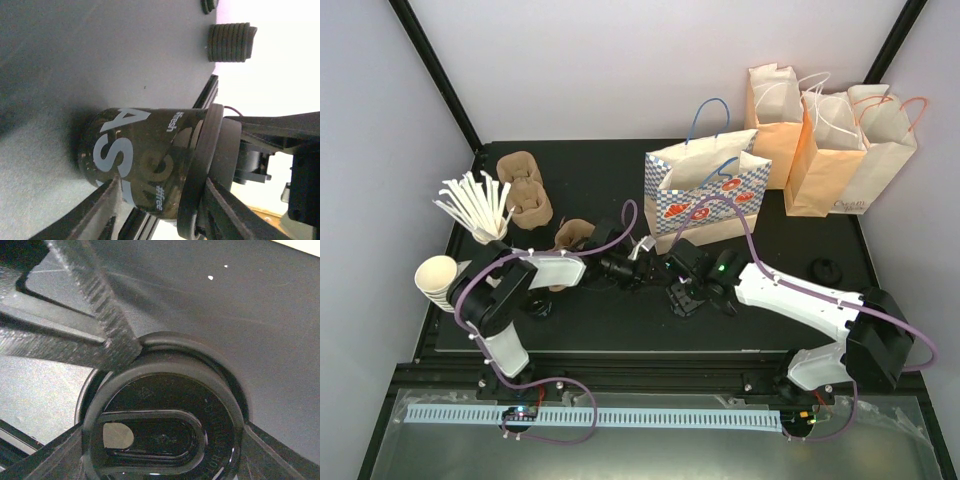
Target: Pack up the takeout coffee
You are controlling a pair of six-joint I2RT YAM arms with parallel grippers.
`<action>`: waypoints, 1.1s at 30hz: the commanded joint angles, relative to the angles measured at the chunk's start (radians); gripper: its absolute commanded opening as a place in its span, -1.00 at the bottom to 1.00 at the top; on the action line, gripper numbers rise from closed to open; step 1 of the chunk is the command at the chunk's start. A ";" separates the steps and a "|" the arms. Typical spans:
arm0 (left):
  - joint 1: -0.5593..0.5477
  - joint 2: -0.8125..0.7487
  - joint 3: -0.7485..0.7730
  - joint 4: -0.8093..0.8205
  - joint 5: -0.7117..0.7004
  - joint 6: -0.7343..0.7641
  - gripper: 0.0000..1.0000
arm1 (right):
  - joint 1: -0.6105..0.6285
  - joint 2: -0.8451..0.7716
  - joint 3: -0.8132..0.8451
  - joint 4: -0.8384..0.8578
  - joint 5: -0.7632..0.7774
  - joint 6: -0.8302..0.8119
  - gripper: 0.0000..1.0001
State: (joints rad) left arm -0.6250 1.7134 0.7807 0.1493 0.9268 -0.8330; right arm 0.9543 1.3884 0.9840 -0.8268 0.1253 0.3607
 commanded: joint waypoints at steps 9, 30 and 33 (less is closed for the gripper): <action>-0.003 0.121 -0.008 0.449 -0.037 -0.227 -0.19 | 0.054 0.103 -0.043 -0.008 -0.289 -0.034 0.34; -0.005 -0.050 -0.028 0.297 -0.076 -0.133 0.05 | 0.053 0.095 0.078 -0.261 0.022 0.084 0.29; -0.007 -0.060 -0.021 0.295 -0.078 -0.132 0.06 | 0.052 0.100 0.065 -0.249 0.023 0.097 0.29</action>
State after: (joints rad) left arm -0.6235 1.6794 0.7395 0.4576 0.8616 -0.9874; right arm 1.0050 1.4616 1.0870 -0.9154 0.0849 0.4168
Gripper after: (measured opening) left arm 0.528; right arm 0.712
